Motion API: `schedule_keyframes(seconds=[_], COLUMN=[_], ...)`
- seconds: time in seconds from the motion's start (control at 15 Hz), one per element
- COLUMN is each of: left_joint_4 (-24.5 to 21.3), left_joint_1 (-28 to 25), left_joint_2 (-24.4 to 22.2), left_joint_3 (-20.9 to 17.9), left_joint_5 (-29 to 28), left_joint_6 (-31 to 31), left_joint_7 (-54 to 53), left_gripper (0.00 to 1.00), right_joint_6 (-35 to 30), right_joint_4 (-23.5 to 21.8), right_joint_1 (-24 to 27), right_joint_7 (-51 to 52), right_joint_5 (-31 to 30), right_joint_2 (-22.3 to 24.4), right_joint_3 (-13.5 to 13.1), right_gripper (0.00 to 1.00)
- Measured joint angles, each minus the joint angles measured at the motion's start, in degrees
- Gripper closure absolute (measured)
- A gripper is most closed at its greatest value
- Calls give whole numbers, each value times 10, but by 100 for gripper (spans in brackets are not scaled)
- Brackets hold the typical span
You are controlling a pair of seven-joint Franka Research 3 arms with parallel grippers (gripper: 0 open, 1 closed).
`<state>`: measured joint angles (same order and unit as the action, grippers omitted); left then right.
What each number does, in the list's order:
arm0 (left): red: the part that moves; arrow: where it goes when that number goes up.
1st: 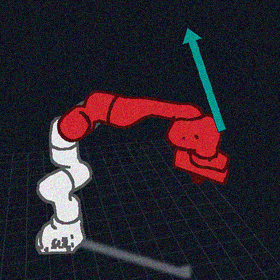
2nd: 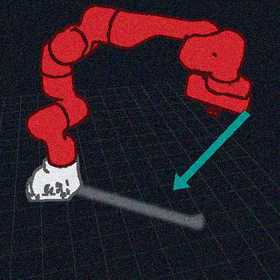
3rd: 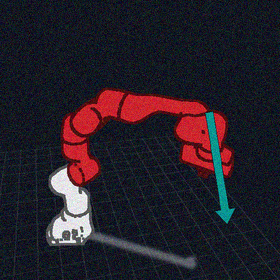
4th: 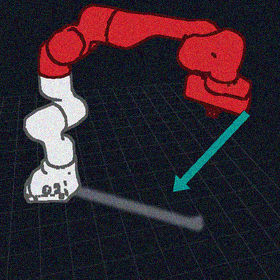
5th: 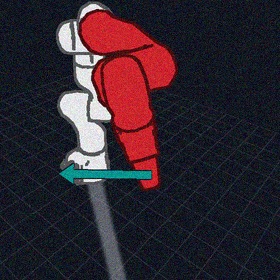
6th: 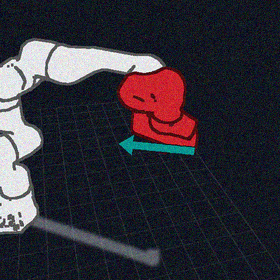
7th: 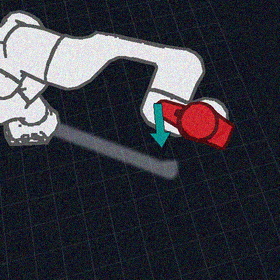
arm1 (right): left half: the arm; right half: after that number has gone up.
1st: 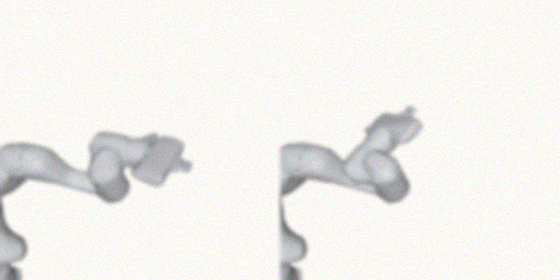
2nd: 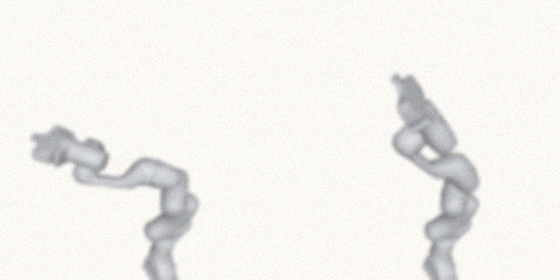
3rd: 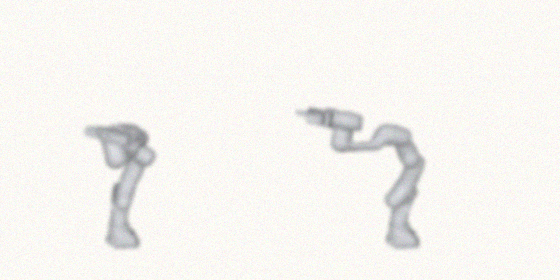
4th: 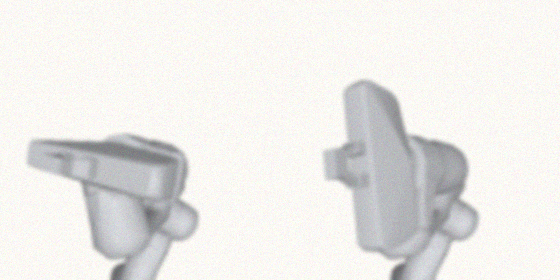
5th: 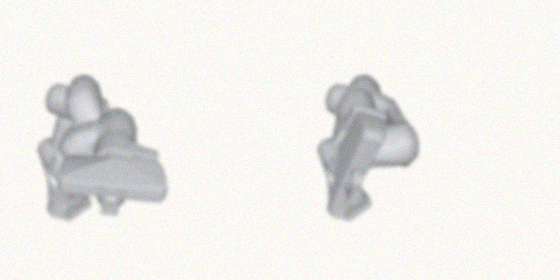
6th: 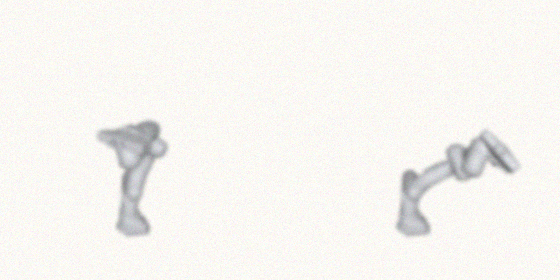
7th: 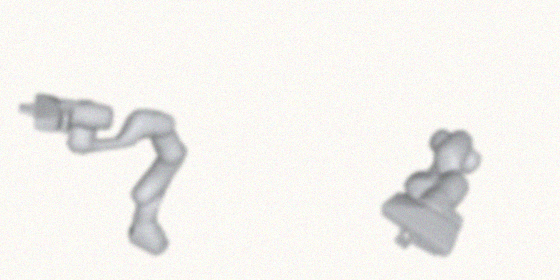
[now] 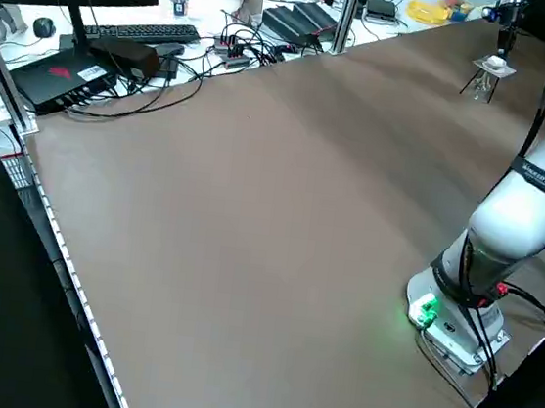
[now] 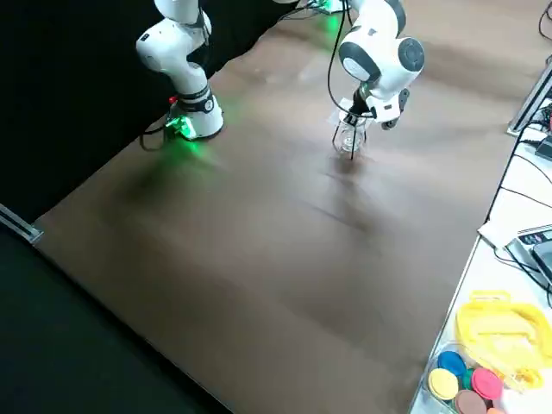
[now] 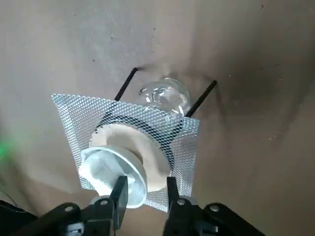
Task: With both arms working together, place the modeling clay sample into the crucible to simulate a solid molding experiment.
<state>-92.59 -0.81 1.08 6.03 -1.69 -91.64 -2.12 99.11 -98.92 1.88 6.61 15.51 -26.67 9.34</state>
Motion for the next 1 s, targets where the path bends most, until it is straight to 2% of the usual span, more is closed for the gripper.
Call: schedule_keyframes(seconds=[0.67,1.0], left_joint_4=[0,0], left_joint_1=[0,0], left_joint_2=[0,0], left_joint_3=[0,-1], left_joint_5=[0,5], left_joint_6=[-4,-6], left_joint_7=[0,0], left_gripper=[0,0], right_joint_6=[-6,-27], right_joint_4=[32,51], right_joint_1=[18,26], right_joint_7=[0,0], right_joint_5=[-3,-43], right_joint_2=[19,77], right_joint_3=[0,-1], right_gripper=[60,61])
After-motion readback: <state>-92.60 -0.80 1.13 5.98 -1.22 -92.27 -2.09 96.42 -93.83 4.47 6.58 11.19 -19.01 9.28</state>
